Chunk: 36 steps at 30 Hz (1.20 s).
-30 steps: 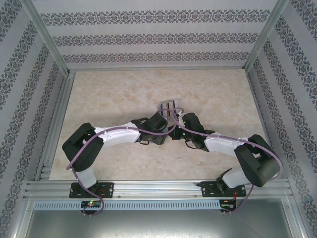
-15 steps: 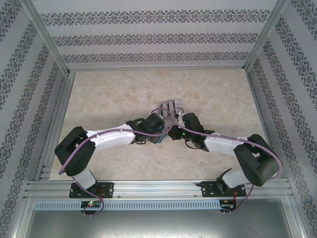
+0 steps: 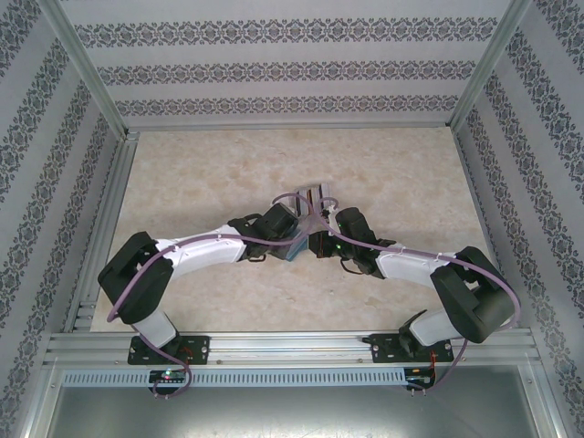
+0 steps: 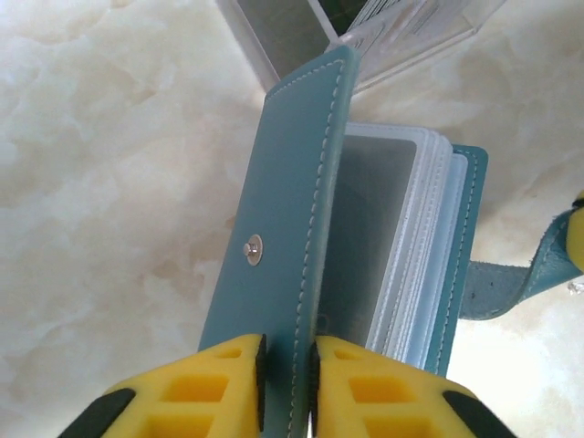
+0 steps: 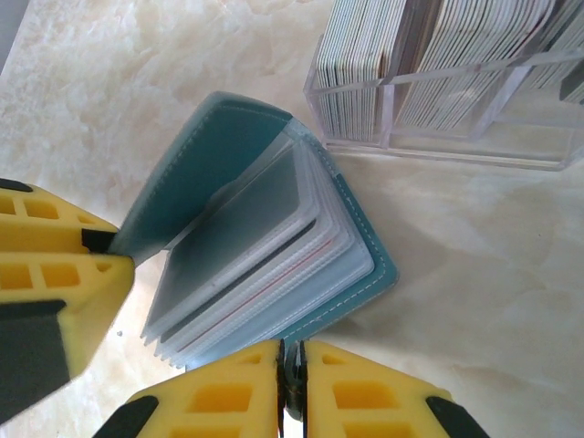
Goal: Put the credit cards into the card holder
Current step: Open the card holder at the center of the table.
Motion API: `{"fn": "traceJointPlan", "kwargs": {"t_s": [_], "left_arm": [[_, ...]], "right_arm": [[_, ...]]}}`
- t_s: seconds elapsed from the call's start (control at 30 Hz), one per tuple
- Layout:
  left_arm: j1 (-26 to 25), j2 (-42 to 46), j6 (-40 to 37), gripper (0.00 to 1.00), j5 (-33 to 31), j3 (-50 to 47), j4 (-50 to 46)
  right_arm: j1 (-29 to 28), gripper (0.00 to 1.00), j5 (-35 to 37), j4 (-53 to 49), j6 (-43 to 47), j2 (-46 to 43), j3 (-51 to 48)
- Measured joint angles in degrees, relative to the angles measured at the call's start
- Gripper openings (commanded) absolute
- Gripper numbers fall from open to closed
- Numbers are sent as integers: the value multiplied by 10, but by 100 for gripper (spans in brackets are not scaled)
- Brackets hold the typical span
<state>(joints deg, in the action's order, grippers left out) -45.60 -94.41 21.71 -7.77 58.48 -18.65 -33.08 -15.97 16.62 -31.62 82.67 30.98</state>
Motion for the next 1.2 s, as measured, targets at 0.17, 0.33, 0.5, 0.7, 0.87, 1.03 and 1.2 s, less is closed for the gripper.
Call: {"fn": "traceJointPlan", "kwargs": {"t_s": [0.17,0.33,0.5,0.7,0.87,1.03,1.2], "left_arm": [[11,24,11,0,-5,-15,0],[17,49,24,0,-9,-42,1],[27,84,48,0,-6,-81,2],[34,134,95,0,12,-143,5],[34,176,157,4,40,-191,23],[37,190,209,9,62,-242,63],[37,190,236,14,72,-257,75]], "right_arm": [[5,15,0,0,0,0,0],[7,15,-1,0,0,0,0],[11,16,-3,0,-1,0,0],[23,17,-9,0,-2,0,0],[35,18,-15,-1,-2,0,0],[52,21,-14,0,-6,0,0],[52,29,-14,-1,-13,0,0]]}}
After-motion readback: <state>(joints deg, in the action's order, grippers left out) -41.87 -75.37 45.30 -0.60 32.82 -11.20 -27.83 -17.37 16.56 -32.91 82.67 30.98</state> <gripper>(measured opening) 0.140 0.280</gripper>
